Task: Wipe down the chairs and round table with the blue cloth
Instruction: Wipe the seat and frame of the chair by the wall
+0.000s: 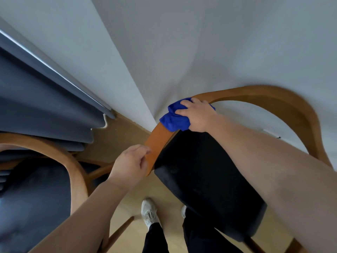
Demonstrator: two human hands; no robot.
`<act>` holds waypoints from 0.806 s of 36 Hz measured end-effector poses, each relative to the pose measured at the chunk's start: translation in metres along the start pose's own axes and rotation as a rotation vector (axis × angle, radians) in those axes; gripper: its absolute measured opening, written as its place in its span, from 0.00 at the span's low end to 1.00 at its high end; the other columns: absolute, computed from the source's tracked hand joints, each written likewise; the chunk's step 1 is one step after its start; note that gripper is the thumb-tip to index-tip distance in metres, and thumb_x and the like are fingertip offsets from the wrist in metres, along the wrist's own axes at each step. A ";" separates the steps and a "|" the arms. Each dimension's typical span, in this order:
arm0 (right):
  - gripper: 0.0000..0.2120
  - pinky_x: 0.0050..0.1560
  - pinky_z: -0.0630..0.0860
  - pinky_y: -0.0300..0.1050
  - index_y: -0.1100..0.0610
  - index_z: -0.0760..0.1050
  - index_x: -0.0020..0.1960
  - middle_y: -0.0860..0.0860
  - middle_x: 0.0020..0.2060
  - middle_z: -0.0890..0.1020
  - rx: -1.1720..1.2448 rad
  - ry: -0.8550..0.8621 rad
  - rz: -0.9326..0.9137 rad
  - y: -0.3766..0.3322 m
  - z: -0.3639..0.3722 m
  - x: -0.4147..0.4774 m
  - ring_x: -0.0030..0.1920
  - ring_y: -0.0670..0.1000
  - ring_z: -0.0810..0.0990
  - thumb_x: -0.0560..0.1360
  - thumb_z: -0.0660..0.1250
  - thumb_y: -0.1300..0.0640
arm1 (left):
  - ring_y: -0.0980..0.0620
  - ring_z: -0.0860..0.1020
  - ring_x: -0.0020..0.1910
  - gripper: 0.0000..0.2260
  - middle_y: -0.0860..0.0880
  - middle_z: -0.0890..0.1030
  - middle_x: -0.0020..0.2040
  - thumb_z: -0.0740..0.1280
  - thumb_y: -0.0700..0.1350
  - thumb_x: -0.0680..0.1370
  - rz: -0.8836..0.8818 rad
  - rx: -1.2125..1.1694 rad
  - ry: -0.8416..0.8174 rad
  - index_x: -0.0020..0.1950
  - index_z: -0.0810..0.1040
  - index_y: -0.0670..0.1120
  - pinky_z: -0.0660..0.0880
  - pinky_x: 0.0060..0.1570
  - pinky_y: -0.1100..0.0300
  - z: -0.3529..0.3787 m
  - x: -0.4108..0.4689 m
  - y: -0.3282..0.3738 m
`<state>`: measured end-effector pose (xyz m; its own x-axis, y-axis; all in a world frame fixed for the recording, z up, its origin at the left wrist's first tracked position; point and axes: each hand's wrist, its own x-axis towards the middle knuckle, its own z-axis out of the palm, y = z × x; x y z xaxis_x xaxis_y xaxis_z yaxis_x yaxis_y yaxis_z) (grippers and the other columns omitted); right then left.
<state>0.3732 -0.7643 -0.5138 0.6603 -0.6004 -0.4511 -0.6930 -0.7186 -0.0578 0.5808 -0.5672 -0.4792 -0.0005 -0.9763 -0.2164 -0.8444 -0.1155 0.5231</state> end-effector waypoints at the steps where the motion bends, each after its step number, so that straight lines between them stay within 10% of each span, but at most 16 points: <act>1: 0.33 0.63 0.66 0.58 0.43 0.60 0.73 0.50 0.74 0.60 0.008 0.005 0.015 0.005 0.000 0.000 0.69 0.58 0.63 0.72 0.68 0.50 | 0.52 0.78 0.50 0.13 0.51 0.80 0.51 0.63 0.34 0.74 0.004 -0.002 -0.008 0.56 0.79 0.45 0.75 0.49 0.58 0.002 0.003 0.003; 29: 0.27 0.69 0.62 0.57 0.44 0.64 0.71 0.54 0.66 0.71 -0.053 0.040 0.276 0.127 0.015 -0.034 0.65 0.61 0.69 0.74 0.62 0.43 | 0.54 0.77 0.49 0.11 0.53 0.79 0.49 0.63 0.36 0.76 0.129 0.090 -0.101 0.55 0.78 0.47 0.71 0.50 0.64 0.026 0.082 0.087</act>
<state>0.2588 -0.8298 -0.5194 0.4603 -0.7884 -0.4080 -0.8325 -0.5430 0.1098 0.4938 -0.6522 -0.4728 -0.1623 -0.9581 -0.2362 -0.8783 0.0311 0.4771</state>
